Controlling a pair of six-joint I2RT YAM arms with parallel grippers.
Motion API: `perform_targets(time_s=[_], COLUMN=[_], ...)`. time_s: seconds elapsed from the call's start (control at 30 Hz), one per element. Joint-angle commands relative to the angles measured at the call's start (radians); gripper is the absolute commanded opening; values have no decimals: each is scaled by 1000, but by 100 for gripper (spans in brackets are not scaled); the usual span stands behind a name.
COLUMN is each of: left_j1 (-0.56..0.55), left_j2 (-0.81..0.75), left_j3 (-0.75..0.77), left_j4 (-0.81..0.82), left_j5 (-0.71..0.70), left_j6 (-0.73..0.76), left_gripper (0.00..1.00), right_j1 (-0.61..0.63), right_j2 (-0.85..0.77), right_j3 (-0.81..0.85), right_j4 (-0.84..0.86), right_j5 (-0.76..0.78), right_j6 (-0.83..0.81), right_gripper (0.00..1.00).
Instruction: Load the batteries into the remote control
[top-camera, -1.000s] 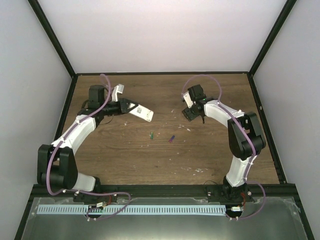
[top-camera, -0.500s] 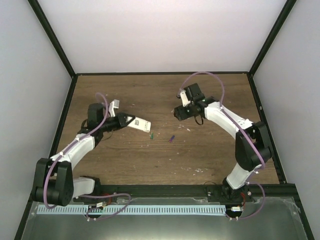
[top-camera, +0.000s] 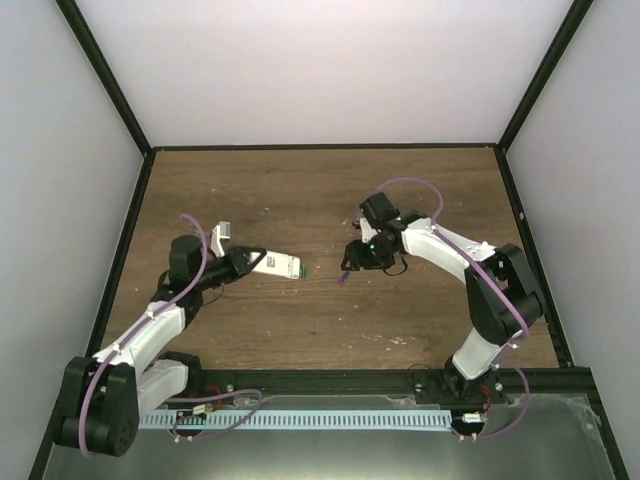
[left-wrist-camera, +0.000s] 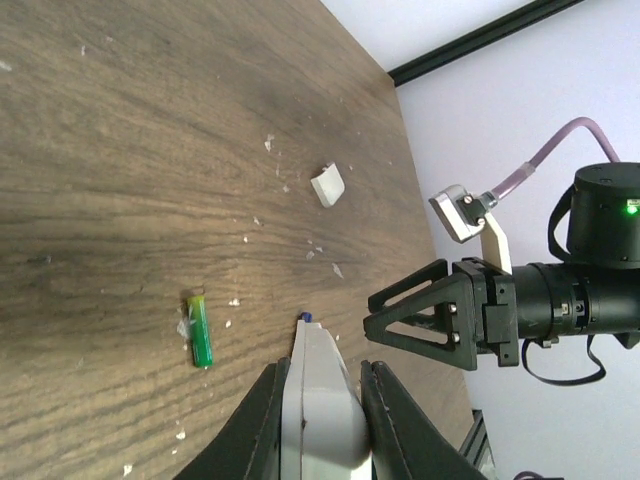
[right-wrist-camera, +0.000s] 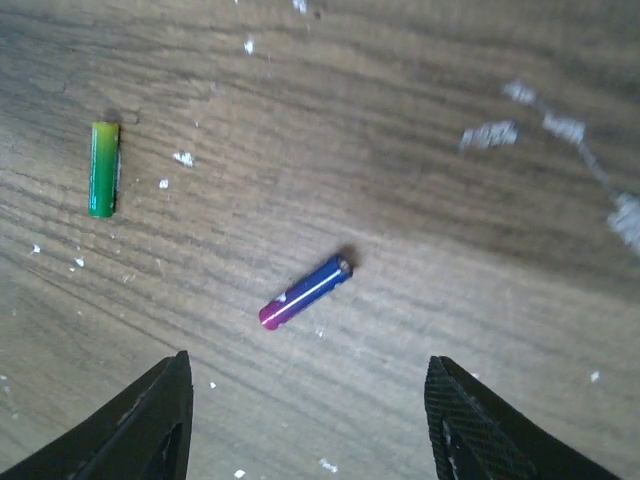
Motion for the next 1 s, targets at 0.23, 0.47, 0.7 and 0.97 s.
perform_targets(time_s=[0.23, 0.47, 0.7, 0.97], left_j1=[-8, -8, -8, -9], left_j2=[-131, -123, -119, -142], left_j3=[6, 12, -13, -12], left_j4=[-107, -84, -23, -46], left_j5=[-22, -7, 15, 9], left_j6=[44, 59, 30, 42], left_gripper=[0, 0, 0, 0], right_j1=[36, 52, 52, 60], right_j2=[26, 87, 142, 194], right_j3=[-17, 57, 105, 139], right_j4=[-33, -65, -92, -111], right_j5=[-69, -24, 6, 11], right_j6=[158, 182, 177, 171], right_gripper=[46, 44, 44, 41])
